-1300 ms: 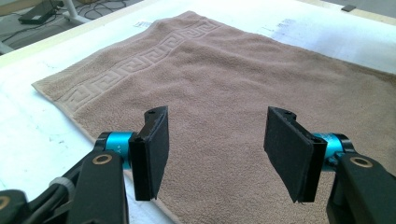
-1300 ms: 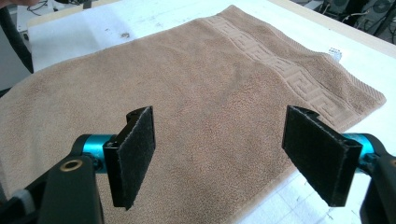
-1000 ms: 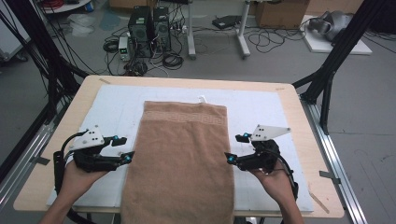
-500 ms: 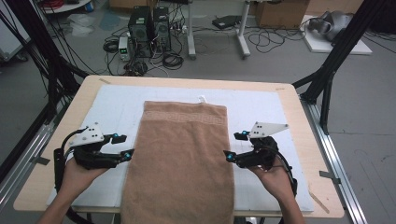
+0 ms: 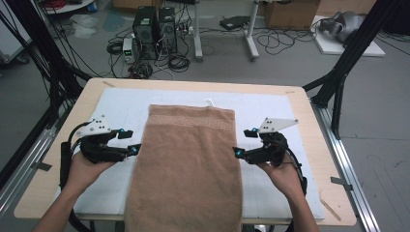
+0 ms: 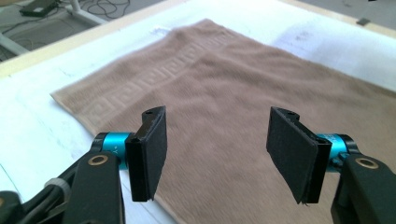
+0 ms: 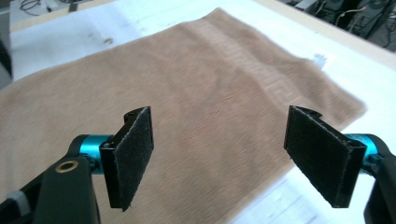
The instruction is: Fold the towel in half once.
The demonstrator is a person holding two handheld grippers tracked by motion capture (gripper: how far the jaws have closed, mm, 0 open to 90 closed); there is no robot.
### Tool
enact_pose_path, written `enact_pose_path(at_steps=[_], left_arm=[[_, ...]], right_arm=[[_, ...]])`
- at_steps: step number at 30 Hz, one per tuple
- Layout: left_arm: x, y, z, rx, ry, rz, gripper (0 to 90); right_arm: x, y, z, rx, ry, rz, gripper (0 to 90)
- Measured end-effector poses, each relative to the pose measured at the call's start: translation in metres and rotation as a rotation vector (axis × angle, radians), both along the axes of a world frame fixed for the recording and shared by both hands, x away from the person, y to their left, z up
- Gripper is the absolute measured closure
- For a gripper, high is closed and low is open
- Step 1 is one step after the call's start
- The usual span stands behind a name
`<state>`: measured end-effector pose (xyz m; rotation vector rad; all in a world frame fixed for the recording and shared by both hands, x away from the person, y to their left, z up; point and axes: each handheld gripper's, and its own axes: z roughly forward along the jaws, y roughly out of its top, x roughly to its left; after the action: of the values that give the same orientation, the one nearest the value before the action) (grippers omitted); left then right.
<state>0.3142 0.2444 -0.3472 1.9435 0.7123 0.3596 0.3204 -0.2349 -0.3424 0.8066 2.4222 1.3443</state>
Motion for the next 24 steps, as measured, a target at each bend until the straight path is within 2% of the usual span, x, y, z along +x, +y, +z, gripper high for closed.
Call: enact_pose_path(at_steps=[3, 5, 6, 9, 13, 16, 18, 20, 24], left_arm=[[0.015, -0.001, 0.005, 0.011, -0.002, 0.014, 39.1], [0.024, -0.003, 0.005, 0.002, 0.001, 0.028, 40.1], [0.029, -0.003, 0.005, 0.011, -0.001, 0.032, 40.5], [0.043, -0.004, -0.002, -0.001, 0.014, 0.059, 41.4], [0.061, -0.005, -0.018, 0.014, 0.048, 0.093, 42.4], [0.071, -0.010, -0.028, 0.004, 0.052, 0.112, 42.7], [0.077, -0.014, -0.035, 0.012, 0.051, 0.124, 43.6], [0.081, -0.016, -0.041, 0.016, 0.067, 0.121, 43.9], [0.088, -0.023, -0.052, 0.066, 0.107, 0.122, 44.0]], right_arm=[[0.016, -0.001, 0.008, 0.000, -0.010, -0.019, 23.3], [0.028, 0.000, 0.013, -0.006, -0.019, -0.032, 23.4], [0.034, 0.001, 0.014, -0.007, -0.023, -0.038, 23.8], [0.050, 0.006, 0.015, -0.028, -0.028, -0.055, 24.0], [0.068, 0.012, 0.001, -0.058, -0.012, -0.082, 24.2], [0.077, 0.015, -0.013, -0.080, -0.002, -0.098, 24.4], [0.082, 0.017, -0.024, -0.090, 0.006, -0.109, 25.4], [0.086, 0.017, -0.034, -0.093, 0.020, -0.121, 25.7], [0.092, 0.017, -0.049, -0.101, 0.055, -0.127, 25.7]])
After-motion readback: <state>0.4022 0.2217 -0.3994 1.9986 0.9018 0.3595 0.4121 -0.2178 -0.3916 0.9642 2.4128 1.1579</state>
